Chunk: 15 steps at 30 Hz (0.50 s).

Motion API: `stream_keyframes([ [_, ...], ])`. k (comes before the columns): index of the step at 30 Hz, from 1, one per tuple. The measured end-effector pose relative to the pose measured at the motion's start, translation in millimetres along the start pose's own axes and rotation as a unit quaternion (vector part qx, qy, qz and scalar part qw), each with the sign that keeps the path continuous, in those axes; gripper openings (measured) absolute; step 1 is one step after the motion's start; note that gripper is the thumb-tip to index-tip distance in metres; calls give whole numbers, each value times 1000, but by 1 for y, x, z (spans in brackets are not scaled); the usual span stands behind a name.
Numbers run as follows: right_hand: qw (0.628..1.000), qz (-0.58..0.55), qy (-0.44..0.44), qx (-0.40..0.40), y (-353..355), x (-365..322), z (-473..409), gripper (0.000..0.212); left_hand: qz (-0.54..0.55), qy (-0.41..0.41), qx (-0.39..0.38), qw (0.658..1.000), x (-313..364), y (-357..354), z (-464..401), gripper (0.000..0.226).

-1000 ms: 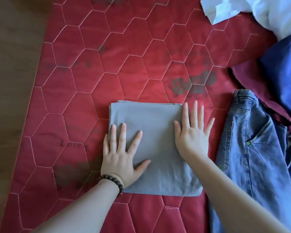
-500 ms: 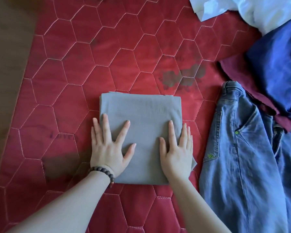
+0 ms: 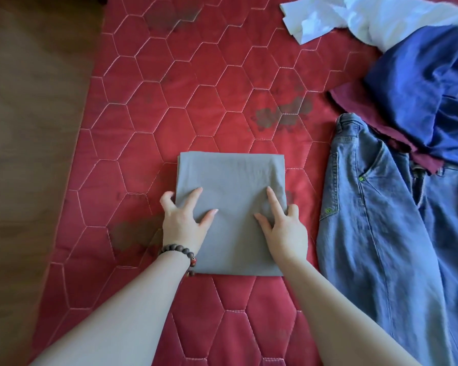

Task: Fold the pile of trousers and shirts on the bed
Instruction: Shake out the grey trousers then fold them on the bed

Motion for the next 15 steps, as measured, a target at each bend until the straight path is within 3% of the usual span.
stream_keyframes([
  [6, 985, -133, -53, -93, 4, 22, 67, 70, 24, 20, -115, 993, -19, 26, 44, 45],
  [15, 990, -120, -71, -14, 114, 29, 149, 59, 27, -84, -109, 990, 45, 106, 115, 48],
])
Point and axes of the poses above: each hand's wrist, its own z-axis away from the middle knuckle, its own y-axis out of the back of the hand, x = y × z, the point moved 7 cm from there along -z, towards the middle knuckle, and after that the axes turned 9 degrees about x, right-handed, at the moved point
